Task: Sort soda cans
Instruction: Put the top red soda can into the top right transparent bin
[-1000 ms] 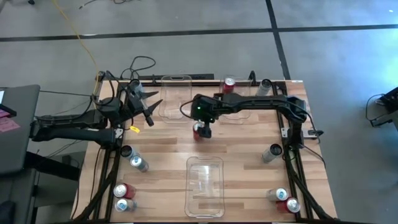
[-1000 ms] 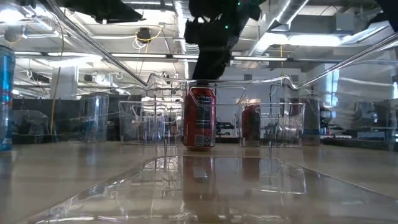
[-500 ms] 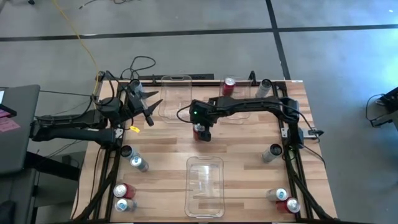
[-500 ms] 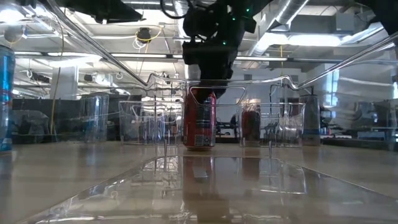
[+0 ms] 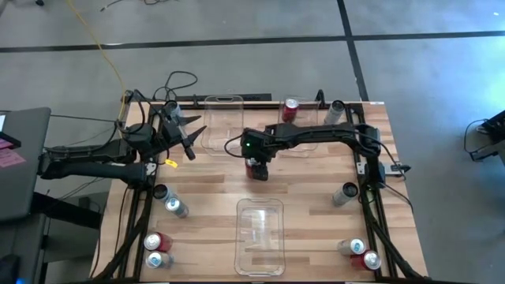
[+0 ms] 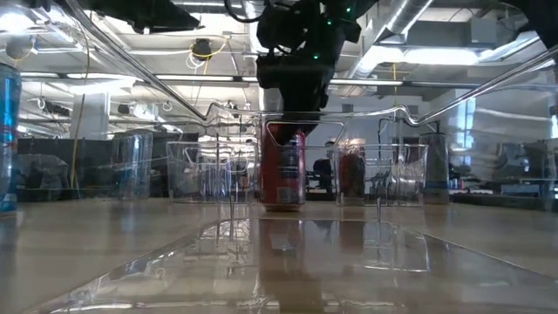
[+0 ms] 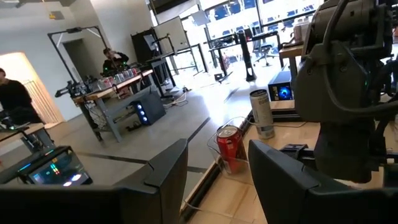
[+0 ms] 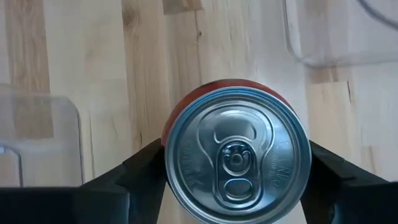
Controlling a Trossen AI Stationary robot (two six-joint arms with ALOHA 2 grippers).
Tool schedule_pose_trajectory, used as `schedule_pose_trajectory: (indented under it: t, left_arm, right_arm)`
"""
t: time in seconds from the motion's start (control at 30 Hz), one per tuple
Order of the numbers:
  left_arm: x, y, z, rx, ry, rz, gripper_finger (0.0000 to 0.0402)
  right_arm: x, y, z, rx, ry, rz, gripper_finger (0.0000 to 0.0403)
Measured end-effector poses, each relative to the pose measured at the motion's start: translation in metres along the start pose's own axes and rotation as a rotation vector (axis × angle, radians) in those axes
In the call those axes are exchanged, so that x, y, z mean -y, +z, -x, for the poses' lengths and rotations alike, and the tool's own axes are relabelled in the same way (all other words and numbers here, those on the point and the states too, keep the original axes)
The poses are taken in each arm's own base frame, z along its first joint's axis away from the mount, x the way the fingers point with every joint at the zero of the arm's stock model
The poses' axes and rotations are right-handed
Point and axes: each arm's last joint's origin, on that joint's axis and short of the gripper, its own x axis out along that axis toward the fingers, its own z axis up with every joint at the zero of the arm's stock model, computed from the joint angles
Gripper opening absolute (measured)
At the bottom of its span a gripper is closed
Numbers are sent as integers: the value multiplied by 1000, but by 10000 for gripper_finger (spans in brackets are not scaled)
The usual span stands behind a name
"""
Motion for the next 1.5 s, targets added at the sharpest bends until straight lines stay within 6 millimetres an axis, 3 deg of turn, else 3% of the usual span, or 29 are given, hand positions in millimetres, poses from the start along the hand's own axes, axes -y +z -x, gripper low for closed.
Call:
schedule_pose_trajectory:
  t: [0.17,0.43,0.77,0.9,1.07,1.37,1.5]
  left_arm:
    - [0,0,0,0,0,0,164]
    - [0,0,0,0,0,0,164]
    - [0,0,0,0,0,0,164]
    - [0,0,0,0,0,-2,164]
    - [0,0,0,0,1,-3,164]
    - [0,0,0,0,1,-4,164]
    - [0,0,0,0,1,-4,164]
  right_arm:
    - [-10,-8,24,-28,8,11,287]
    - [-25,-24,87,-4,8,-27,289]
    - [-21,-56,168,109,-196,-107,290]
    - [-6,-66,193,165,-280,-180,290]
    - [21,-78,209,178,-347,-283,290]
    - [84,-92,217,161,-477,-472,290]
    - [111,-104,211,158,-522,-557,290]
